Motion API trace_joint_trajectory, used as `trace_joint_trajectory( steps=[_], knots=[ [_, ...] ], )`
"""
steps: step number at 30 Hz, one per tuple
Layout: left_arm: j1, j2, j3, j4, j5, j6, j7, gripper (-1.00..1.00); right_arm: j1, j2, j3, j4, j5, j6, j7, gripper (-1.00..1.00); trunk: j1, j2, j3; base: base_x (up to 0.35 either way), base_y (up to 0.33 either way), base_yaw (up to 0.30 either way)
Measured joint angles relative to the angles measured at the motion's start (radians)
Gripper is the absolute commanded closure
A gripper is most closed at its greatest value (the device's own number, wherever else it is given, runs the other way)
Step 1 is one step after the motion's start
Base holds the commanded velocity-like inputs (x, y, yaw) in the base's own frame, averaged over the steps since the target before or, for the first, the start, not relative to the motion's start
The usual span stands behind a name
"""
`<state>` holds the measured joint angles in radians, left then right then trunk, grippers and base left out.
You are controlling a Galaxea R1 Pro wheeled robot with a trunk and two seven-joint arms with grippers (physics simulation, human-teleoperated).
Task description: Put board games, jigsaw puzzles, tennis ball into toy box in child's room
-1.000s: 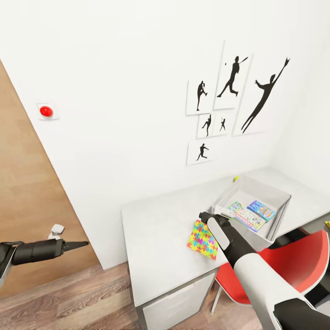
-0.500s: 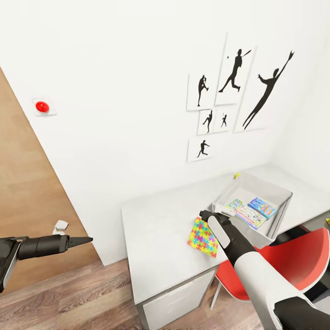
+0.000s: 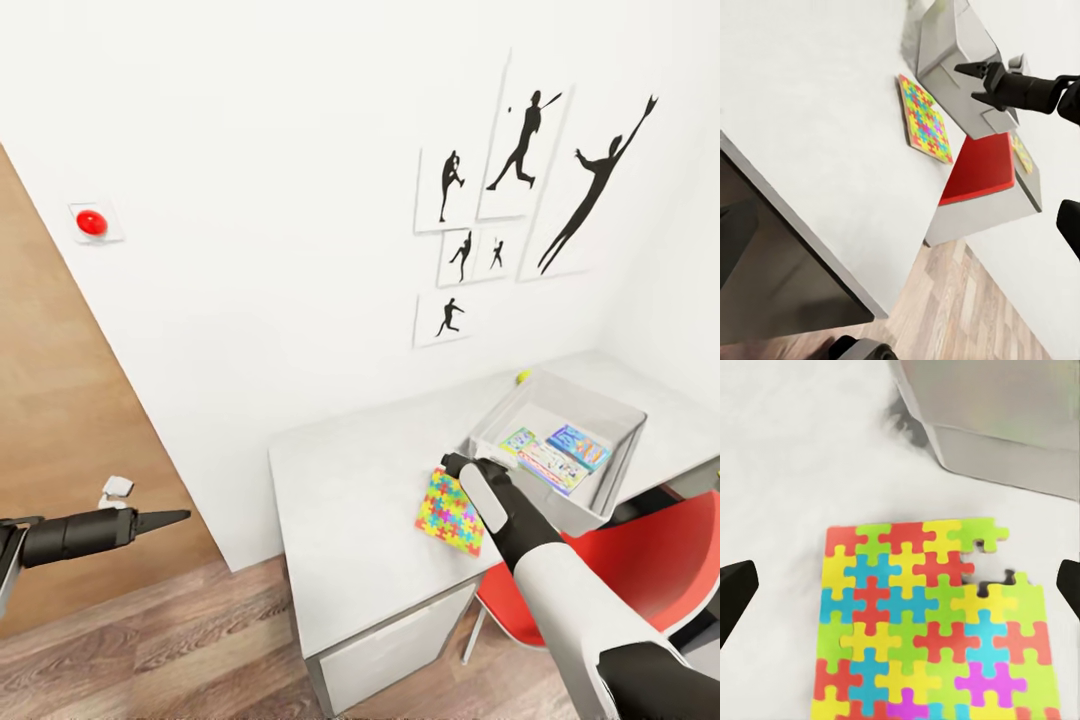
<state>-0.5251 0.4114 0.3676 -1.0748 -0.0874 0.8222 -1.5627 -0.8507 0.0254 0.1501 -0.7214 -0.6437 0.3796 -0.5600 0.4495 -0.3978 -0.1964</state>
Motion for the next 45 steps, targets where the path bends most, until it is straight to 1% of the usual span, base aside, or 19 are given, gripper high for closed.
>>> trace_joint_trajectory(
  steps=[3,11,28,38,45],
  knots=[
    [0.0,0.0,0.002,0.0,0.0,-0.001,0.0,-1.0,-0.001,0.0,-0.021,0.002,0.0,0.001,0.0,-1.0,0.0,0.0,-0.005,0.0,0.017,0.0],
    [0.0,0.0,0.003,0.0,0.0,-0.001,0.0,-1.0,-0.001,0.0,-0.034,0.003,0.0,0.002,0.0,-1.0,0.0,0.0,-0.018,0.0,0.074,0.0],
    [0.0,0.0,0.004,0.0,0.0,-0.003,0.0,-1.0,-0.001,0.0,-0.037,0.003,0.001,0.004,0.002,-1.0,0.0,0.0,-0.046,0.001,0.008,0.0],
    [0.0,0.0,0.004,0.0,0.0,-0.003,0.0,-1.0,-0.012,-0.002,-0.034,0.003,0.002,0.004,0.002,-1.0,0.0,0.0,-0.062,0.122,0.0,0.0],
    [0.0,0.0,0.004,0.0,0.0,-0.004,0.0,-1.0,-0.013,-0.001,-0.028,0.003,0.004,0.004,0.004,-1.0,0.0,0.0,-0.074,0.034,0.0,0.0]
  ],
)
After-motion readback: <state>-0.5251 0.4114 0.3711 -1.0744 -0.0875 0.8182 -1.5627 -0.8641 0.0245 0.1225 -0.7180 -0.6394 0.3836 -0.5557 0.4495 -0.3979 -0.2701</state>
